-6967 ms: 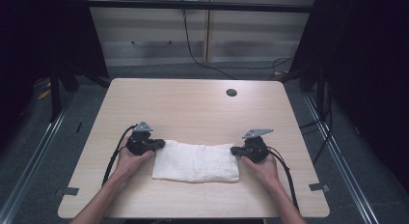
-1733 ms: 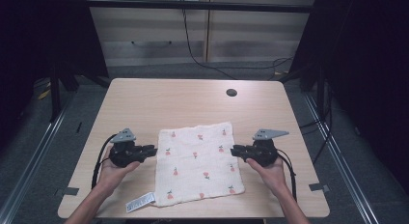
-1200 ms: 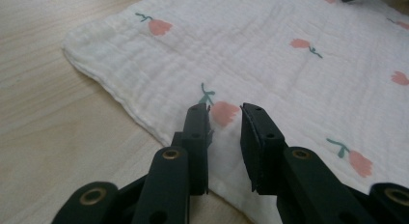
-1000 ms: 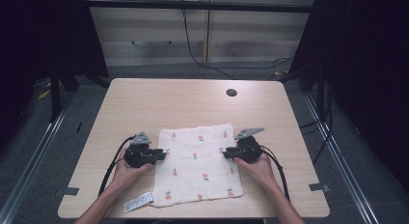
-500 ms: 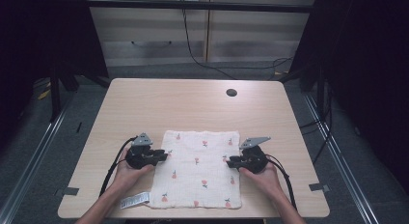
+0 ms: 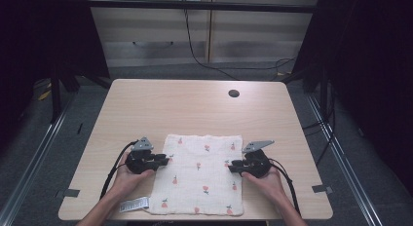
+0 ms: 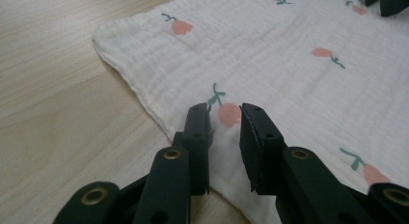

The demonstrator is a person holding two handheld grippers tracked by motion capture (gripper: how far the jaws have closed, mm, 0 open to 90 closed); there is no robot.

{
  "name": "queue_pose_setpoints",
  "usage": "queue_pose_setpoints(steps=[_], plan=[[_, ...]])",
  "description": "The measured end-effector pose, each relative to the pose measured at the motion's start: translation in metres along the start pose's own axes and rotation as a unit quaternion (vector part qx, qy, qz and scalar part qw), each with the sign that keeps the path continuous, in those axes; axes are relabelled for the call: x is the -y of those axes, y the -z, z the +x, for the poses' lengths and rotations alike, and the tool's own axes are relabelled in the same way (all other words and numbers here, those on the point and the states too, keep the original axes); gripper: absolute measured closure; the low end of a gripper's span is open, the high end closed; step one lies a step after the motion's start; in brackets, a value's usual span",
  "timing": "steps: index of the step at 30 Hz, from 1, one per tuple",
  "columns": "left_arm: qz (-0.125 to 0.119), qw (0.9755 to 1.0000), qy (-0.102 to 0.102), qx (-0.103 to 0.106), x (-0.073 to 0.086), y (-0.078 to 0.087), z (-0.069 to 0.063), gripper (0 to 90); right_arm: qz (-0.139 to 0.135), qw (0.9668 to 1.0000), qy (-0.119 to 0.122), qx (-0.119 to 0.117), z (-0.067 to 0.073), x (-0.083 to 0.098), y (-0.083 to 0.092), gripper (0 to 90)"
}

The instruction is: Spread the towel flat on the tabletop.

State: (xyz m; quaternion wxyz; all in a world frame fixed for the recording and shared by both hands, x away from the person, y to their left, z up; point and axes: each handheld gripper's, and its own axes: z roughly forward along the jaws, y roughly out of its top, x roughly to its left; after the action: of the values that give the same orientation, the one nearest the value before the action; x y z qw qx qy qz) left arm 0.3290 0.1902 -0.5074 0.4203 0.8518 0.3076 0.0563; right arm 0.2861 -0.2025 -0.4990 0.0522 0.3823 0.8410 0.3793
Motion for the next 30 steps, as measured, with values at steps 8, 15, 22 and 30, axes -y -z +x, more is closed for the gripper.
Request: queue_pose_setpoints(steps=[8,15,22,30], plan=[[-0.001,1.0,-0.003,0.002,0.0,0.0,0.0,73.1,-0.053,0.9974,-0.028,0.04,-0.032,-0.019,0.01,68.1],[-0.002,1.0,-0.005,0.001,0.001,0.0,0.0,73.1,-0.061,0.9942,-0.052,0.071,-0.071,-0.031,0.004,67.1],[-0.002,1.0,-0.007,0.002,0.001,0.0,0.0,72.9,-0.073,0.9914,-0.074,0.08,-0.09,-0.04,-0.013,65.5],[-0.003,1.0,-0.007,0.004,0.001,0.0,0.001,73.0,-0.068,0.991,-0.087,0.077,-0.098,-0.034,-0.018,67.0]])
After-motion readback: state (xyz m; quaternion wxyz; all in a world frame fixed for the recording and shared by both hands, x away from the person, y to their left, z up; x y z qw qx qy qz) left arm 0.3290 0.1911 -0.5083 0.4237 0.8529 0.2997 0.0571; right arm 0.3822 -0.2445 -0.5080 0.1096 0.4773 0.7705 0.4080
